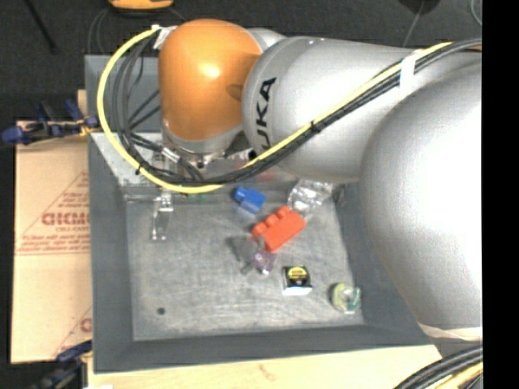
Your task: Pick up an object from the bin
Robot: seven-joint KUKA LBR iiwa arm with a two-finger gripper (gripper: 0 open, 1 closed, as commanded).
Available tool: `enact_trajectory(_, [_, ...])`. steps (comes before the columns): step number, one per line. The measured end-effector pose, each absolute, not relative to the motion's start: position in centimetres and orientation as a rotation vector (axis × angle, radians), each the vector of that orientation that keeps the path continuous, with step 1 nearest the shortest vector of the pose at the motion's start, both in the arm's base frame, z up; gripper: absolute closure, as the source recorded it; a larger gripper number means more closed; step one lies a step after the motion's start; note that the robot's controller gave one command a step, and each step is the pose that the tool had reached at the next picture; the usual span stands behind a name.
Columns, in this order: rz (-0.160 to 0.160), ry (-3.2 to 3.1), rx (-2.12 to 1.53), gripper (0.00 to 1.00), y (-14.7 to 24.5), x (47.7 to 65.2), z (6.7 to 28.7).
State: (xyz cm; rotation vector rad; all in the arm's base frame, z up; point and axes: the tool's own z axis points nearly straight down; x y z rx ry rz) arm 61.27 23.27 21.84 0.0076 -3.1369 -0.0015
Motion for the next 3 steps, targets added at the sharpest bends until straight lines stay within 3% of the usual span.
enact_trajectory(1, [0.001,-3.138,0.045,0.0,20.7,63.9,10.3])
enact_trajectory(2, [0.004,-3.129,0.307,0.0,14.8,65.3,9.8])
enact_trajectory(3, [0.004,-3.131,0.291,0.0,7.8,64.7,10.2])
